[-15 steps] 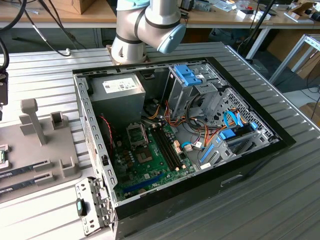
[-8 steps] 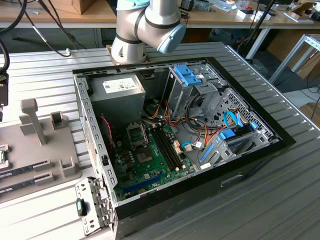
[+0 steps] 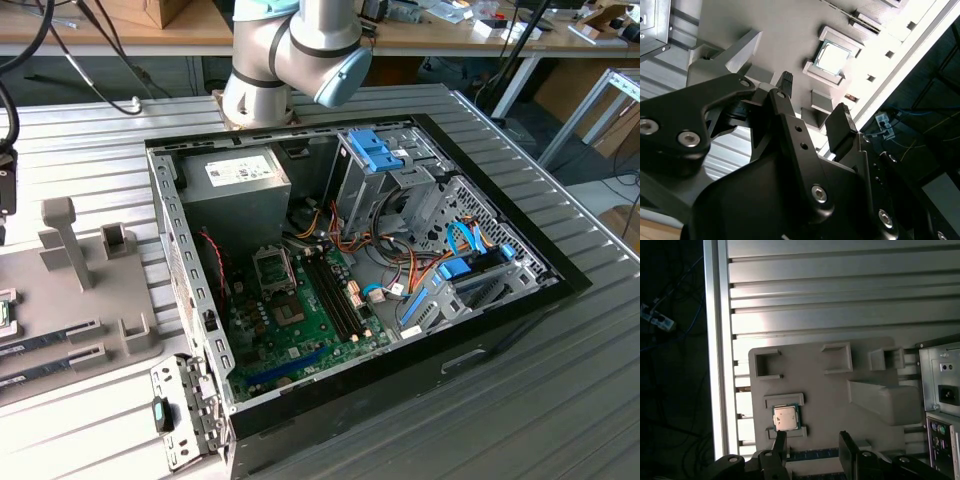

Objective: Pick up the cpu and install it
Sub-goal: 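Pick up the cpu and move it towards the insertion slot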

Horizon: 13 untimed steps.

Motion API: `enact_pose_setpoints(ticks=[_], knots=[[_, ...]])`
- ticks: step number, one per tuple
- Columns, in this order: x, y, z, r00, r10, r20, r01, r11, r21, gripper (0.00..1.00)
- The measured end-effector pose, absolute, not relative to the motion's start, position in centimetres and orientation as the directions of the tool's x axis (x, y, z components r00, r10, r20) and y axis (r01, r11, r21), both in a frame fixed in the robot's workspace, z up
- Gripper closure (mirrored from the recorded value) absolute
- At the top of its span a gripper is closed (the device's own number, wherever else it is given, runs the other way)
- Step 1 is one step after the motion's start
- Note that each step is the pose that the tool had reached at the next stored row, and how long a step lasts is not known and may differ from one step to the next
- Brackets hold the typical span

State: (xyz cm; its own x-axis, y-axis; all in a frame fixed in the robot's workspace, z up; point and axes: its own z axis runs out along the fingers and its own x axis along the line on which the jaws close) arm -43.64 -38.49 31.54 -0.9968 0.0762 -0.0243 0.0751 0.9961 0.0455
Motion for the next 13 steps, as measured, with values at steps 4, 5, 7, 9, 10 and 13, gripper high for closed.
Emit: enact_pose_setpoints(ticks=[4,5,7,9,10,13], knots=[[-43.67,-38.49,31.42,-0.997,0.076,-0.024,0.075,0.996,0.046,0.46],[-43.67,-38.49,31.39,-0.997,0.076,-0.024,0.075,0.996,0.046,0.46],[-43.69,-38.49,31.33,-0.997,0.076,-0.024,0.075,0.996,0.046,0.46],[-43.7,-38.49,31.27,-0.997,0.076,-0.024,0.075,0.996,0.046,0.46],[-43.7,-38.49,31.24,-0.997,0.076,-0.024,0.075,0.996,0.046,0.46],[-43.71,-38.49,31.16,-0.997,0.076,-0.024,0.075,0.996,0.046,0.46]])
